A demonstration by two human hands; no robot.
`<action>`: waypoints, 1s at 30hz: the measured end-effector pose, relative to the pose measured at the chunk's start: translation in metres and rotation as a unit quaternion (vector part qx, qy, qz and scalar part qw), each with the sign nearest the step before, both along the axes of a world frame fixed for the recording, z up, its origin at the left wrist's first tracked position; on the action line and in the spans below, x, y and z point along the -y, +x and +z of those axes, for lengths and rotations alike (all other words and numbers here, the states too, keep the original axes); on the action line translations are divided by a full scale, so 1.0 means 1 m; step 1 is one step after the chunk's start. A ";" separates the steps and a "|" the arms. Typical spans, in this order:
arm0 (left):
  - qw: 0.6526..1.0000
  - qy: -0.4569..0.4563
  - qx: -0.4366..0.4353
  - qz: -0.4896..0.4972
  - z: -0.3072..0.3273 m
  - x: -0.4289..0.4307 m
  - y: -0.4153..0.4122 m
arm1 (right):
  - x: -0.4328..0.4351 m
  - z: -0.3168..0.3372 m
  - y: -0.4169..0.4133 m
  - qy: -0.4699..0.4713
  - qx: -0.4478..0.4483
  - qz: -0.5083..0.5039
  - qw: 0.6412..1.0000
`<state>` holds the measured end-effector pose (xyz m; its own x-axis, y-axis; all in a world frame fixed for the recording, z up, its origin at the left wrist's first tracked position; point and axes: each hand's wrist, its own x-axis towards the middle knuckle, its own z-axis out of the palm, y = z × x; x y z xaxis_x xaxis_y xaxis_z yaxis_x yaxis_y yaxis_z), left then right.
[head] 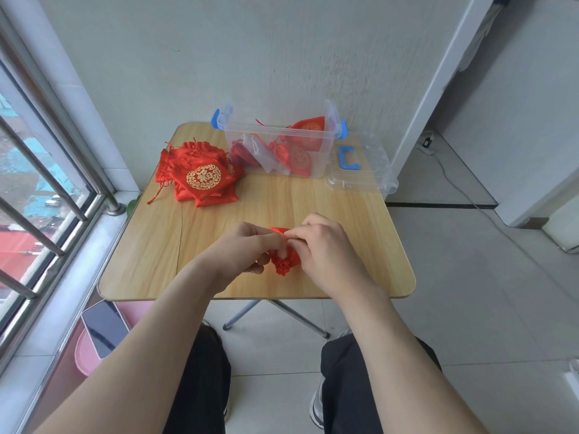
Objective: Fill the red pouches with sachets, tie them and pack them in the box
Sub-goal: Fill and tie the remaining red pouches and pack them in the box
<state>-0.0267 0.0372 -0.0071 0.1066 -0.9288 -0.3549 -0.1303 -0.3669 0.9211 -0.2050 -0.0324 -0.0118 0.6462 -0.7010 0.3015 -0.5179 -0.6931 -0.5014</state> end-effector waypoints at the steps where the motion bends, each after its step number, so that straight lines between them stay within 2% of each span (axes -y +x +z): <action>1: 1.000 0.003 -0.006 0.007 0.000 0.000 0.000 | 0.000 0.001 0.000 -0.005 -0.014 -0.003 1.000; 5: 0.995 -0.008 -0.013 0.100 -0.001 0.001 0.000 | -0.002 0.001 0.001 -0.003 -0.061 -0.017 0.998; 10: 0.987 -0.047 0.047 0.144 0.001 -0.003 -0.006 | -0.002 -0.003 0.003 0.064 -0.031 -0.048 0.996; 17: 0.962 -0.117 0.210 0.129 -0.007 -0.003 -0.010 | 0.002 0.002 0.000 0.243 0.017 -0.062 0.968; 25: 0.948 -0.144 0.260 0.114 -0.008 -0.003 -0.016 | 0.001 0.004 0.003 0.380 0.073 -0.051 0.921; 30: 0.936 -0.178 0.277 0.126 -0.008 -0.003 -0.020 | 0.000 0.007 0.006 0.420 0.081 -0.035 0.903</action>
<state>-0.0464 0.0401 -0.0148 0.4153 -0.8978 0.1463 -0.5747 -0.1343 0.8073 -0.1987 -0.0323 -0.0046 0.5865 -0.7638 -0.2695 -0.4180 -0.0004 -0.9085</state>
